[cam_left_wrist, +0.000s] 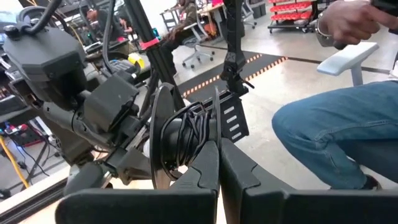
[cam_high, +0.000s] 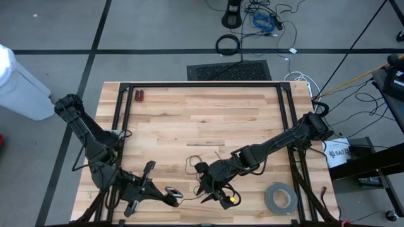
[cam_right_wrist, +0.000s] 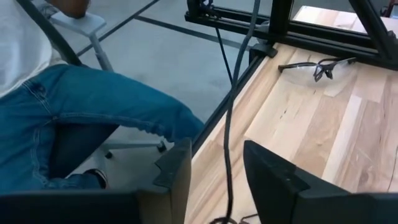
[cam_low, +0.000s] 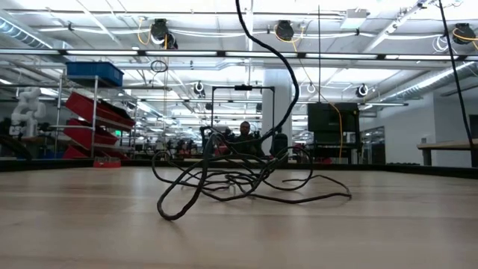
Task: Coil cords
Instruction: Coil the black wire on the spool
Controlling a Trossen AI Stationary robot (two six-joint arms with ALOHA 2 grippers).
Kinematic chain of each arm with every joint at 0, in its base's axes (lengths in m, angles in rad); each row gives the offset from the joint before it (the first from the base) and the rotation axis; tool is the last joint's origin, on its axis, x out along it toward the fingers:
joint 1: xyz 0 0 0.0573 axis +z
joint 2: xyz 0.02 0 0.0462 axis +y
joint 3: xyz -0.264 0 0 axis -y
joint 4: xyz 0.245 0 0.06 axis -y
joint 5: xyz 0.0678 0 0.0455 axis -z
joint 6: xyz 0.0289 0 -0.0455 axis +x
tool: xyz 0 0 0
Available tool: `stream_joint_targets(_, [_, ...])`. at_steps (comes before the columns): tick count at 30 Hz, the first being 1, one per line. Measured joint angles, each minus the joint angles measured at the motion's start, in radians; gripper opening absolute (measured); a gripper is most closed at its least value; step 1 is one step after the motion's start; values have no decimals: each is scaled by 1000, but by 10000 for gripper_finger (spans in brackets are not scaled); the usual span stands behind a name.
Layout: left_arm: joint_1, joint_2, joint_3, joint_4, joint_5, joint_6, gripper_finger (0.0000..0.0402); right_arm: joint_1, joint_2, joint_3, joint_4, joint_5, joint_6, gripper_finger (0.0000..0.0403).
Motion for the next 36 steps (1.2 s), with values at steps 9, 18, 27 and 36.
stream_joint_targets(9, [0,0,0,-1,-1,-24,0,0,4,0,5,-4,-6,49])
stream_joint_targets(18, [0,0,0,-1,-4,-15,0,-1,4,0,29,-58,-7,2])
stream_joint_targets(27, [0,0,0,10,-4,1,0,-1,10,0,41,-2,-54,1])
stream_joint_targets(36, [5,24,0,104,-4,58,0,-13,10,0,127,60,-112,0])
